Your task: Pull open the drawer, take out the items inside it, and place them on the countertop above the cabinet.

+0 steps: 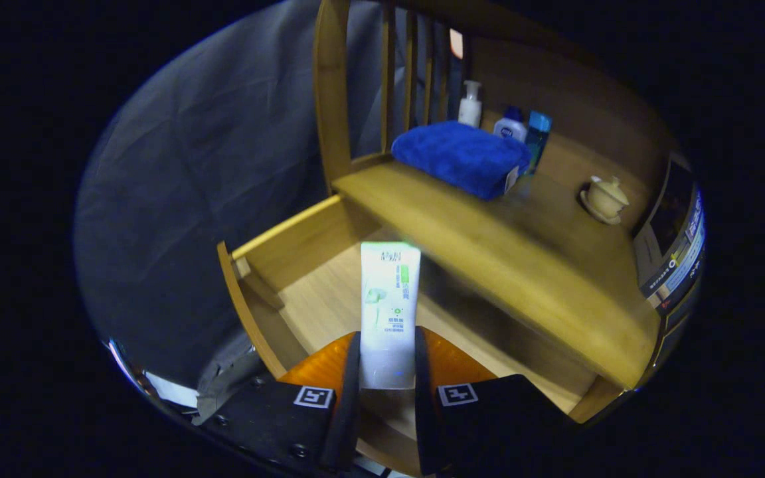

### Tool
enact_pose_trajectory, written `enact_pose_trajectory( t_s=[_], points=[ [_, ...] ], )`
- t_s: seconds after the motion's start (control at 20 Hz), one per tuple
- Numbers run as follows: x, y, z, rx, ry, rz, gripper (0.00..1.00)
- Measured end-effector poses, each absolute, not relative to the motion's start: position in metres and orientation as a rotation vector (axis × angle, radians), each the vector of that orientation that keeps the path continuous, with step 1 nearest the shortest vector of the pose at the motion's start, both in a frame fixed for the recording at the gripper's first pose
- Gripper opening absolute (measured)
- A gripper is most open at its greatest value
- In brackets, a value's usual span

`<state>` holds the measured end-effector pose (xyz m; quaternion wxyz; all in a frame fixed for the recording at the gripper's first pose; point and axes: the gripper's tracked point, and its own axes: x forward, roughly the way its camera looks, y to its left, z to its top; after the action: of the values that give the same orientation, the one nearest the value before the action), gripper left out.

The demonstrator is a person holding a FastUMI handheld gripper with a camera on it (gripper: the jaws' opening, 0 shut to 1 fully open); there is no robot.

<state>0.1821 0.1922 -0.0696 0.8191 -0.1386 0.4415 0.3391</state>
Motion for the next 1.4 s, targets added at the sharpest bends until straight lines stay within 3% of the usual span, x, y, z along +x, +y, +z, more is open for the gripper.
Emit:
enact_pose_trajectory(
  t_s=[0.1, 0.35, 0.55, 0.95, 1.2, 1.4],
  points=[
    [0.227, 0.200, -0.057, -0.235, 0.910, 0.721, 0.43],
    [0.208, 0.206, -0.012, -0.198, 0.850, 0.875, 0.44],
    [0.225, 0.213, 0.022, -0.137, 0.729, 0.859, 0.44],
    [0.322, 0.142, 0.070, -0.083, 0.532, 0.529, 0.43],
    [0.369, 0.072, 0.076, -0.052, 0.499, 0.255, 0.43],
    [0.385, 0.049, 0.058, -0.050, 0.534, 0.148, 0.44]
  ],
)
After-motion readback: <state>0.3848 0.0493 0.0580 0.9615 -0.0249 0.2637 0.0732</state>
